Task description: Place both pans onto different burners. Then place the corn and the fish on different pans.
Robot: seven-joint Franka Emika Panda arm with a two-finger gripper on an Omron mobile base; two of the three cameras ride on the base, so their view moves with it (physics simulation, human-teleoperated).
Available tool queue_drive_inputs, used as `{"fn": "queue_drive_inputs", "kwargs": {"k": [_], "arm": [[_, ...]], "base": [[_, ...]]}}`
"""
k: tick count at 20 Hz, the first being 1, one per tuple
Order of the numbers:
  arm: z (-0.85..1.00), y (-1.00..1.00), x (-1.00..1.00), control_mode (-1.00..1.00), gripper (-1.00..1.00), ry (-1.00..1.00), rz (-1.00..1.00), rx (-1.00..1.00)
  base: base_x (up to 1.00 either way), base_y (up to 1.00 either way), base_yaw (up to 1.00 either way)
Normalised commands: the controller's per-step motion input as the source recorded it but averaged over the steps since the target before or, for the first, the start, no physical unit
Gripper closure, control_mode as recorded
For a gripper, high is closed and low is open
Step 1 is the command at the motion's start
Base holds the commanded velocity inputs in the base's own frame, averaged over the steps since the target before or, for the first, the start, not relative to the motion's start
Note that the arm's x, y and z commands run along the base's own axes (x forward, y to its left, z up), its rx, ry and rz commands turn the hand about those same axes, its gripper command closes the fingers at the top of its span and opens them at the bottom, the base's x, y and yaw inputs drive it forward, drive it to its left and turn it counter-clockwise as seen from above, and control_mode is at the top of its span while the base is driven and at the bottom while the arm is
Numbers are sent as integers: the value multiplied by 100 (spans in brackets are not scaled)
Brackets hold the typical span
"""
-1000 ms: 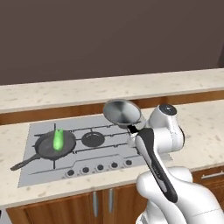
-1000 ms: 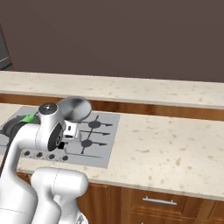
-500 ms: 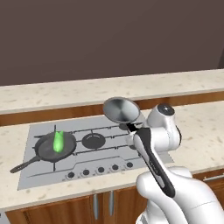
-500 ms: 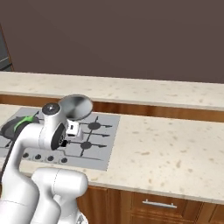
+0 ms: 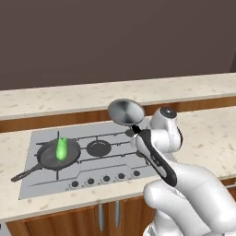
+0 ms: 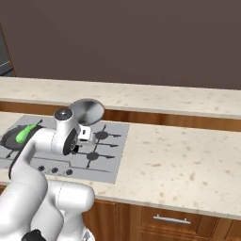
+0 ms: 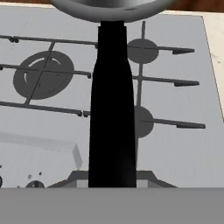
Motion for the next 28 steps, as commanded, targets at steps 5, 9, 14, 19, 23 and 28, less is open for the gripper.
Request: {"fn": "queue_drive_inputs", "kwargs": {"k": [5, 9, 14, 19, 23, 28], "arm": [[-1, -16, 6, -100, 100, 12, 0, -6], [0, -38, 0, -100, 100, 20, 0, -4], [-13, -39, -4, -100, 100, 17, 0, 0], [-34, -20, -11, -100, 100, 9, 6, 0], [-48, -2, -3, -100, 100, 0, 11, 0], [-39, 0, 0, -100, 100, 0, 6, 0]], "base": [[0, 0, 0], [0, 0, 0], [0, 0, 0], [0, 0, 0], [0, 0, 0], [0, 0, 0]]}}
